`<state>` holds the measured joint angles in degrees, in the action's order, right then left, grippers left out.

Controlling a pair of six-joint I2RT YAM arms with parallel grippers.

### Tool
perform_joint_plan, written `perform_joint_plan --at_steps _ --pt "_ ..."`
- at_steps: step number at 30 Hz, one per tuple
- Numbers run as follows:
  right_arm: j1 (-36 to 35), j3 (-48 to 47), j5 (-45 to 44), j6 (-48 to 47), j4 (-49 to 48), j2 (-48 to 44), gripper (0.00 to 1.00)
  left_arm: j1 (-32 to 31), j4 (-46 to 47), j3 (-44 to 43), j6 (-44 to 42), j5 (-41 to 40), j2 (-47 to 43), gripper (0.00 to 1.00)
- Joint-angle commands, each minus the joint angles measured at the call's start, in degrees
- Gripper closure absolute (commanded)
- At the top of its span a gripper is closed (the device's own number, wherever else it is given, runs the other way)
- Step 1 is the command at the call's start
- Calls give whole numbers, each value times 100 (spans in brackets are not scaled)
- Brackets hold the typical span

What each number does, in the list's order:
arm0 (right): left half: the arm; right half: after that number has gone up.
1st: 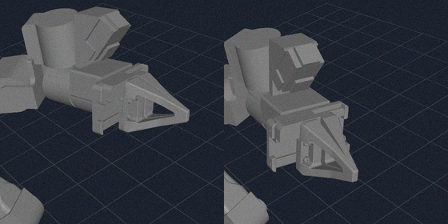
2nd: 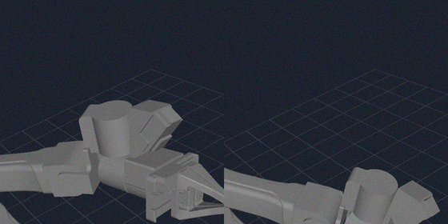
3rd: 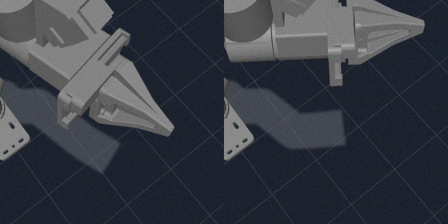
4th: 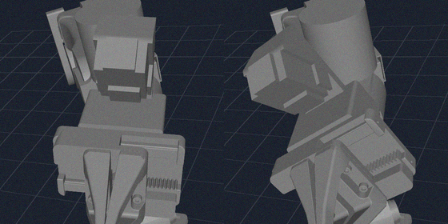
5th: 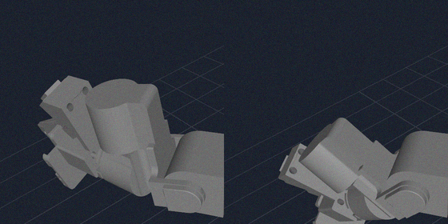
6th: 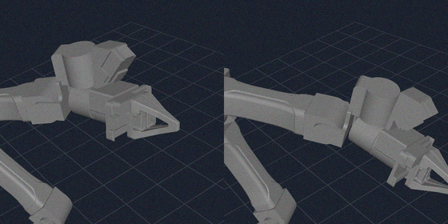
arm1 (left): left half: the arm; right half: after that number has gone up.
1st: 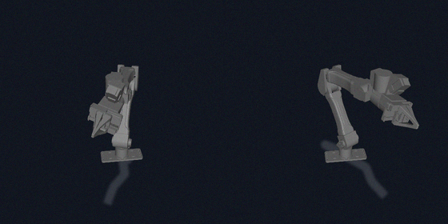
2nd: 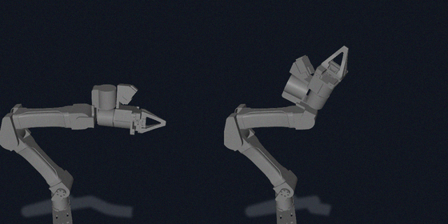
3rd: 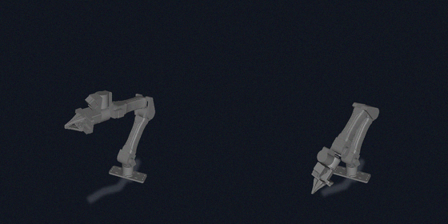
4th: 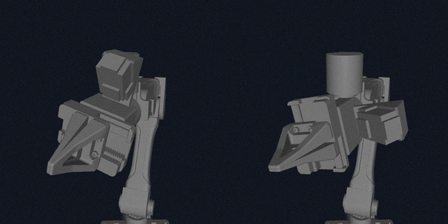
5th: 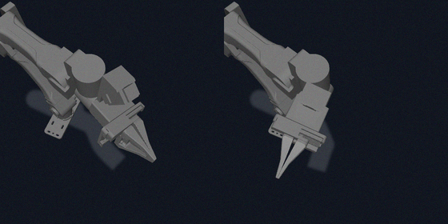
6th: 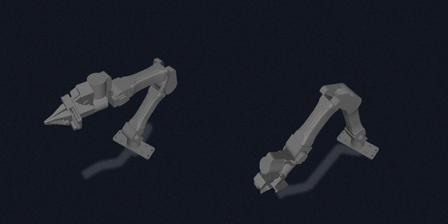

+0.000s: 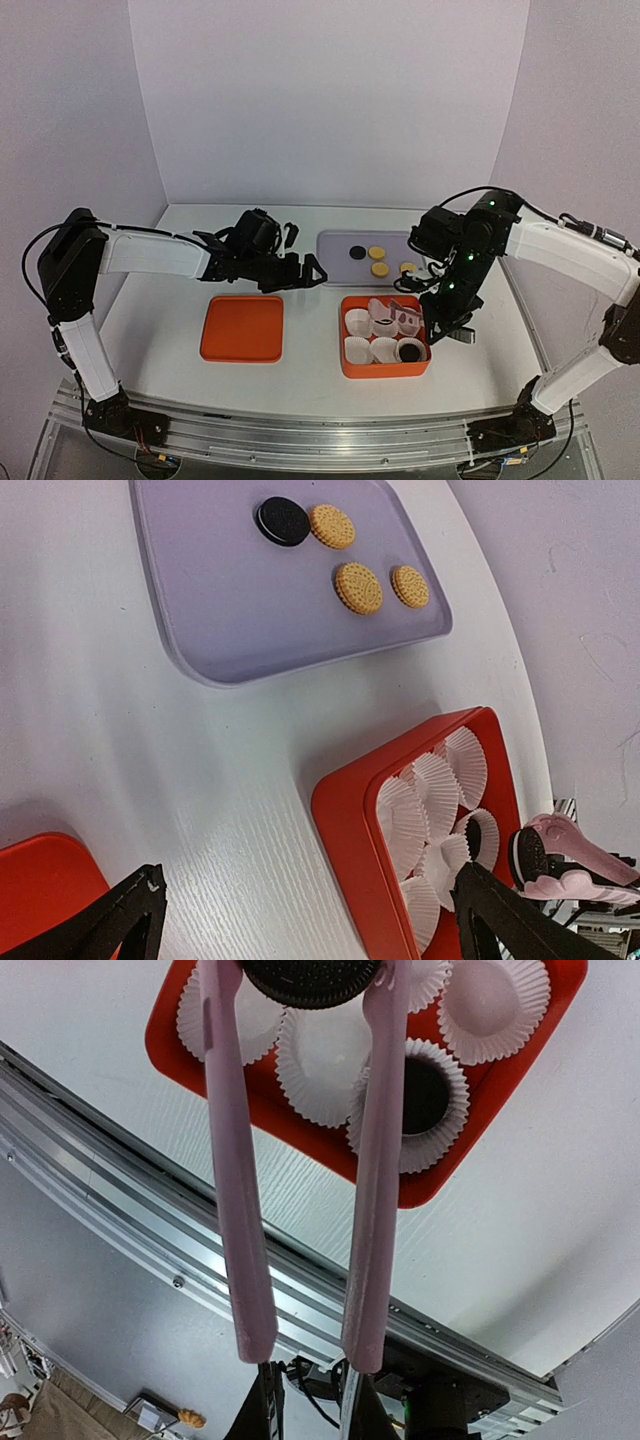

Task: Pack the cookies

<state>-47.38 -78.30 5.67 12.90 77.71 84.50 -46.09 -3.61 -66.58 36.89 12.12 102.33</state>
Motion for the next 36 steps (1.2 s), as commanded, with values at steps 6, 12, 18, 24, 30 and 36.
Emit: perform_joint_plan --at_steps 6,12,18,24,30,36 --pt "-71 211 752 22 2225 135 96 -6 -65 -347 -147 151 167 0" --pt "-79 434 828 30 2211 358 96 -6 -71 -342 -141 133 163 0" --pt "-76 637 799 182 2205 384 96 -6 -34 -321 -130 160 173 0" --pt "-79 770 814 187 2061 443 95 -9 44 -280 -123 191 182 0" --pt "-76 770 732 212 1979 480 95 -6 64 -242 -113 202 175 0" --pt "-73 708 606 262 1860 538 91 -6 106 -203 -103 201 153 0"
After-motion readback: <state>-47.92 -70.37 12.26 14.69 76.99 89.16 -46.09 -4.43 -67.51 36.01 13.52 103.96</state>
